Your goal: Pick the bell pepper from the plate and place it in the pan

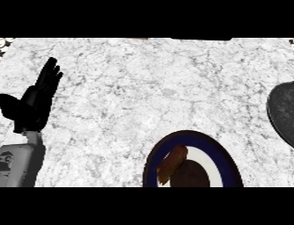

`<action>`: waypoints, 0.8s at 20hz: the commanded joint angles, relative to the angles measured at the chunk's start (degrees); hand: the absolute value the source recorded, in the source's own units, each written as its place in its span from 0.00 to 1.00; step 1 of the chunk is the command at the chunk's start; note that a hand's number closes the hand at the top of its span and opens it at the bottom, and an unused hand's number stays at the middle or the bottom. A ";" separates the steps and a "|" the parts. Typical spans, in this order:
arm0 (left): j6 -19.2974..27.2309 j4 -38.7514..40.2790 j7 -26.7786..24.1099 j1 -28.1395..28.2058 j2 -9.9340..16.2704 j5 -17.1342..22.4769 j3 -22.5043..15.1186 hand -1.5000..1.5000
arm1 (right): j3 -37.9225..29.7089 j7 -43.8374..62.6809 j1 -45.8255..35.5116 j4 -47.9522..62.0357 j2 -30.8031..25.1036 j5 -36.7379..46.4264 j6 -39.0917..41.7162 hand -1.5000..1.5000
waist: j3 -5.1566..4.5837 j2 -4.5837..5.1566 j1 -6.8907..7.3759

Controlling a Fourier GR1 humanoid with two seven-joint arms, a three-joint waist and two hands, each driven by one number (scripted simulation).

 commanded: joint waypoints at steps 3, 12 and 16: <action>0.14 2.05 -2.87 0.06 -1.18 -0.86 -0.84 0.50 | 0.04 -8.34 -16.66 25.26 -0.70 4.40 -2.59 1.00 | 0.02 0.35 0.77; 0.18 0.50 -1.77 -0.11 -2.38 -0.90 -2.18 0.50 | 0.70 -12.15 -21.52 44.94 1.48 3.61 9.88 0.00 | 0.23 0.93 1.90; -1.26 1.18 -2.39 0.62 -1.11 0.11 -1.05 0.50 | 1.13 -15.56 -25.18 50.55 3.79 4.18 13.05 0.00 | 0.25 0.92 2.02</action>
